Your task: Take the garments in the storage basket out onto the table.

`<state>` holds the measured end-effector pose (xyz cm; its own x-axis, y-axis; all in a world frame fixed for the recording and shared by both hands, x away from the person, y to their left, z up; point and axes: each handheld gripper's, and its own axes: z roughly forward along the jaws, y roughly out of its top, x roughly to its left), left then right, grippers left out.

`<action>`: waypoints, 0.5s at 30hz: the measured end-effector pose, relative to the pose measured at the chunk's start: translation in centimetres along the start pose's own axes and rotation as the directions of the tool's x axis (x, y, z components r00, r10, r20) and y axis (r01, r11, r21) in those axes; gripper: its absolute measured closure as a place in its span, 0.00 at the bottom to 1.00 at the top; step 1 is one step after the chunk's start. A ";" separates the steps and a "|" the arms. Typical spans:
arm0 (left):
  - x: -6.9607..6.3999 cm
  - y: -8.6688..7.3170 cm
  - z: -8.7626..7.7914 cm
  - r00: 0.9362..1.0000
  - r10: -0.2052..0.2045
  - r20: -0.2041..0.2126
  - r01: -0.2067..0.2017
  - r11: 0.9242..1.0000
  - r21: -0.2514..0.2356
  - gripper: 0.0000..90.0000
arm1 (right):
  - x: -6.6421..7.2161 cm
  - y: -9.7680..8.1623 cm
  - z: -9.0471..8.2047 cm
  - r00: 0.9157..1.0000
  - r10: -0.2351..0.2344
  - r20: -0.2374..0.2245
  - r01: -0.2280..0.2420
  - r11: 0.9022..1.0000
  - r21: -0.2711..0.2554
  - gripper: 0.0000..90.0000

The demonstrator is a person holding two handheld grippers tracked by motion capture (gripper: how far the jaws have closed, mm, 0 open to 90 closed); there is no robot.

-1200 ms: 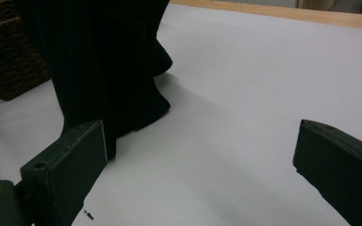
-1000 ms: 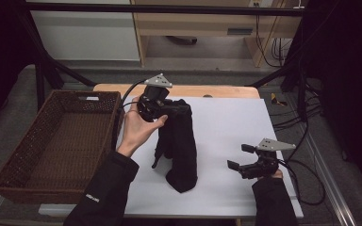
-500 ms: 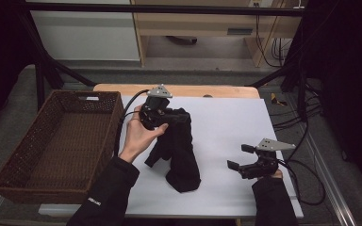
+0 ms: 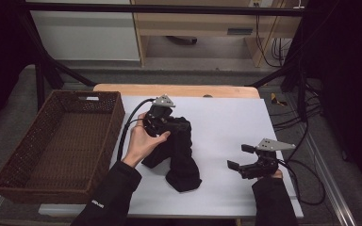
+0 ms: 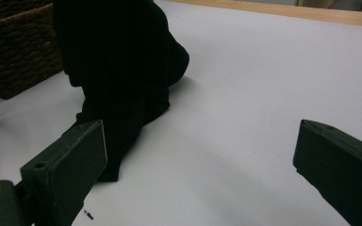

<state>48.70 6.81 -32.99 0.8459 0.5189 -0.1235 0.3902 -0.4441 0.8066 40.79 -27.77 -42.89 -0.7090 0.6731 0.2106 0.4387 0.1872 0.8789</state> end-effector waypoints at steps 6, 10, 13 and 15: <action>0.0 -0.4 0.1 1.000 0.010 -0.015 -0.010 1.000 0.004 0.68 | 0.0 0.0 0.0 1.000 0.001 0.000 -0.001 1.000 -0.002 0.04; 0.0 -0.4 -0.2 1.000 0.012 -0.025 -0.012 1.000 -0.007 0.45 | 0.0 0.0 0.0 1.000 0.001 -0.001 -0.001 1.000 -0.001 0.04; -0.1 -0.5 -0.5 0.998 0.009 -0.062 -0.009 1.000 -0.015 0.27 | 0.0 0.0 0.0 1.000 0.002 -0.001 -0.002 1.000 -0.001 0.04; -0.1 -0.5 -0.7 0.997 -0.003 -0.079 0.002 1.000 -0.010 0.18 | 0.0 0.0 0.0 1.000 0.002 -0.002 -0.002 1.000 0.000 0.04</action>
<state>48.16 7.48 -32.99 0.8132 0.5764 -0.0799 0.3886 -0.4358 0.8118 40.79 -27.75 -42.89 -0.7090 0.6721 0.2135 0.4406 0.1858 0.8783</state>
